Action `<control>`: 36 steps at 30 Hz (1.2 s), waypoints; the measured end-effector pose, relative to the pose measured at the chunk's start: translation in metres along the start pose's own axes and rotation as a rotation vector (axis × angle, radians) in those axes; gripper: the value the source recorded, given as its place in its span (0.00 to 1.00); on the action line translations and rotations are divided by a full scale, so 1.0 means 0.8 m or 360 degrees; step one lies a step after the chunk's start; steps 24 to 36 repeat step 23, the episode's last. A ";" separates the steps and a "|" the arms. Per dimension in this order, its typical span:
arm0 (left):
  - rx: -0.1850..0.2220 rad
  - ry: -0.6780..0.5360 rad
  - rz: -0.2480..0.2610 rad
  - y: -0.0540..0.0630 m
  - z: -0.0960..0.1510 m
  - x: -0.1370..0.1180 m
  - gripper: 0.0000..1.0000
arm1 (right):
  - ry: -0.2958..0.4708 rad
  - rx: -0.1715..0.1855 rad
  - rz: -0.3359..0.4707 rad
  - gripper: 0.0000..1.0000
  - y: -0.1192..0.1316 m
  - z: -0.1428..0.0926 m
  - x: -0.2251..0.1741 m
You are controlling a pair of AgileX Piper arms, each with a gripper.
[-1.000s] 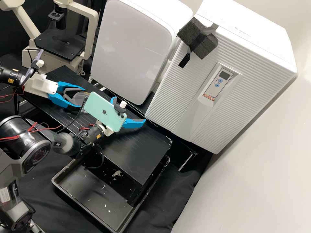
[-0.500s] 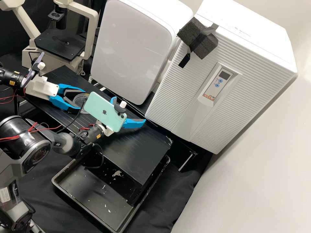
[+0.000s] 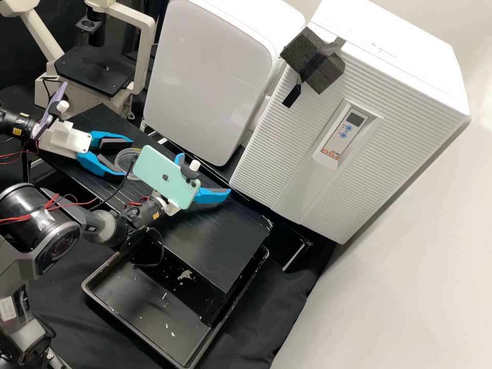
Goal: Place the petri dish on the bench
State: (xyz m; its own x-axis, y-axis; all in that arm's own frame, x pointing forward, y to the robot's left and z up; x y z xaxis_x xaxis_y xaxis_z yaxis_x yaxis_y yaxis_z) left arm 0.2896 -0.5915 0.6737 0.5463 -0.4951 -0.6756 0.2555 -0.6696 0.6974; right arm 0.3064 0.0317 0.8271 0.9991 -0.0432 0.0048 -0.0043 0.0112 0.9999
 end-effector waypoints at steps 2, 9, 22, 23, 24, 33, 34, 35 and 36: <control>0.0046 0.0012 0.0008 0.001 0.003 -0.006 1.00 | 0.0000 0.0000 0.0000 1.00 0.000 0.000 0.000; 0.0218 0.0145 0.0244 0.016 0.013 -0.043 1.00 | 0.0000 0.0000 0.0000 1.00 0.000 0.000 0.000; 0.0233 0.0628 0.0645 0.025 -0.010 -0.087 1.00 | 0.0000 0.0000 0.0000 1.00 0.000 0.000 0.000; 0.0216 0.0660 0.0650 0.024 -0.013 -0.089 1.00 | 0.0000 0.0000 0.0000 1.00 0.000 0.000 0.000; 0.0216 0.0660 0.0650 0.024 -0.013 -0.089 1.00 | 0.0000 0.0000 0.0000 1.00 0.000 0.000 0.000; 0.0216 0.0660 0.0650 0.024 -0.013 -0.089 1.00 | 0.0000 0.0000 0.0000 1.00 0.000 0.000 0.000; 0.0216 0.0660 0.0650 0.024 -0.013 -0.089 1.00 | 0.0000 0.0000 0.0000 1.00 0.000 0.000 0.000; 0.0216 0.0660 0.0650 0.024 -0.013 -0.089 1.00 | 0.0000 0.0000 0.0000 1.00 0.000 0.000 0.000; 0.0216 0.0660 0.0650 0.024 -0.013 -0.089 1.00 | 0.0000 0.0000 0.0000 1.00 0.000 0.000 0.000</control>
